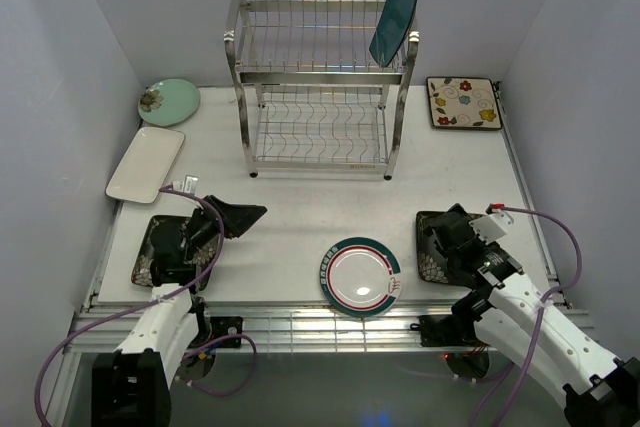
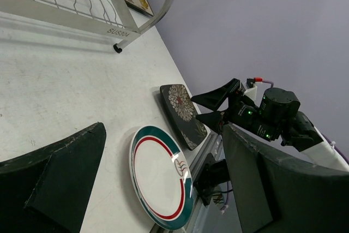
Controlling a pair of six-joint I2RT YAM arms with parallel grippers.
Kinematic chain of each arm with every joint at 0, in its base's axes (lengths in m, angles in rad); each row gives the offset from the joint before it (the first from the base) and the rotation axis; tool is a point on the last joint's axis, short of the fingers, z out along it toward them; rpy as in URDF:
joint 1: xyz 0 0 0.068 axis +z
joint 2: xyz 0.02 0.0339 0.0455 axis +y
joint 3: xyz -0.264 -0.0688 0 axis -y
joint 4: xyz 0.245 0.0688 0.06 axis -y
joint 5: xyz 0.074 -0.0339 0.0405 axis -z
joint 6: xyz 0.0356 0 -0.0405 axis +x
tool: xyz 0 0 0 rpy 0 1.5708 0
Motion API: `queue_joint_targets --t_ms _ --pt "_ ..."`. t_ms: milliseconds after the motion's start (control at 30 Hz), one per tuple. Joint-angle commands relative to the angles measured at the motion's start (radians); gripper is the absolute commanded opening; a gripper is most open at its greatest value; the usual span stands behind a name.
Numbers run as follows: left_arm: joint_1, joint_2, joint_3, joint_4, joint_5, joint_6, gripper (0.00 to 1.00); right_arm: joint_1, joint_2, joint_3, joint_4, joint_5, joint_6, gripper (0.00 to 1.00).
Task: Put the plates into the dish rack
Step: Pick up the plate at the center of the board.
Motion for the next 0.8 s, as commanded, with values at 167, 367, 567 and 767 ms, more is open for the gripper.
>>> queue_joint_targets --t_ms 167,367,567,767 --pt "-0.004 -0.032 0.033 0.0 0.024 -0.006 0.98 0.002 0.032 0.025 -0.051 0.046 0.09 0.92" --pt "-0.002 -0.02 0.034 0.002 0.021 0.013 0.98 -0.012 0.137 0.11 -0.049 0.089 0.038 0.92" --pt "-0.05 0.002 0.05 0.004 0.036 0.016 0.98 -0.067 0.343 0.226 0.095 -0.023 -0.125 0.93" --pt "-0.056 0.003 0.044 0.002 0.019 0.042 0.98 -0.164 0.398 0.229 0.213 -0.148 -0.139 0.98"
